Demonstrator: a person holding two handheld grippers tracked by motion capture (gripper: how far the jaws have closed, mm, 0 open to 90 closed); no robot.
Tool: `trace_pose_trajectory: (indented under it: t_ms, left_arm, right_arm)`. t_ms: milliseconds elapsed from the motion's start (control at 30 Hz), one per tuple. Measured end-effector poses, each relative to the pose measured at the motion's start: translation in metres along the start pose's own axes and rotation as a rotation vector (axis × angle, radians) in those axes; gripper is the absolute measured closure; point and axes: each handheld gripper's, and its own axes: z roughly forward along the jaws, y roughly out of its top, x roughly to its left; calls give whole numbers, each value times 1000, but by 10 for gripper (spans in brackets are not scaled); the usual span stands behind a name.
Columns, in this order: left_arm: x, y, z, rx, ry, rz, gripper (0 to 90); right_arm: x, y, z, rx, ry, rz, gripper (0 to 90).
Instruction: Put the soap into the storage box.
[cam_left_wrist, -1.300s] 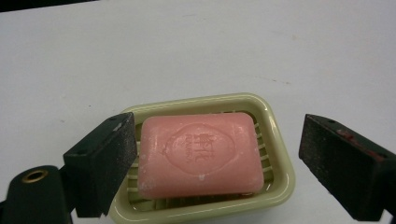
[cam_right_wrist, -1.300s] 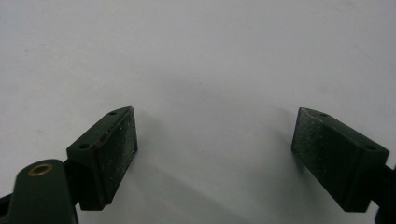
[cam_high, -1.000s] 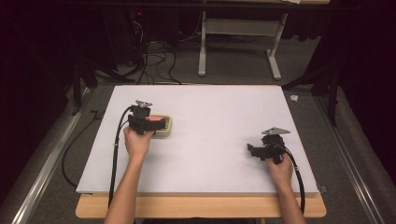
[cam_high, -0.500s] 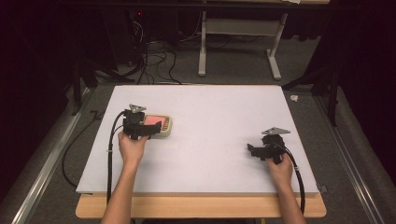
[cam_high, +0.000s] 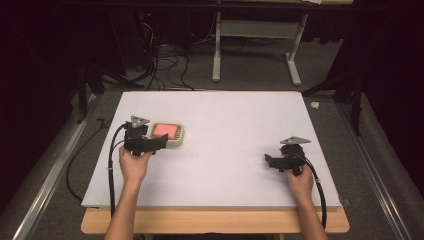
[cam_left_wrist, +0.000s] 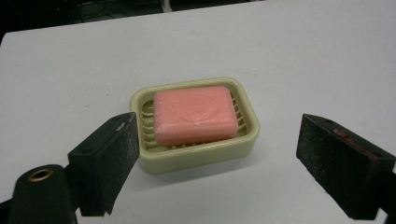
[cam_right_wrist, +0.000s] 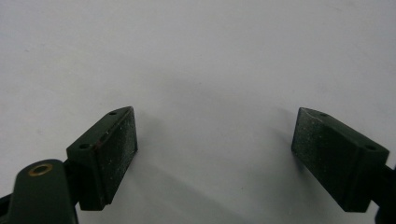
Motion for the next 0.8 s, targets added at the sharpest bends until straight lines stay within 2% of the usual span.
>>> trace_pose_trajectory:
  t_ms: [300, 800]
  left_arm:
    - [0, -7, -15, -21, -23, 2, 141]
    - [-4, -21, -29, -35, -62, 4, 142]
  right_arm:
    - [0, 0, 0, -1, 0, 1, 149]
    - [0, 0, 0, -1, -1, 1, 149]
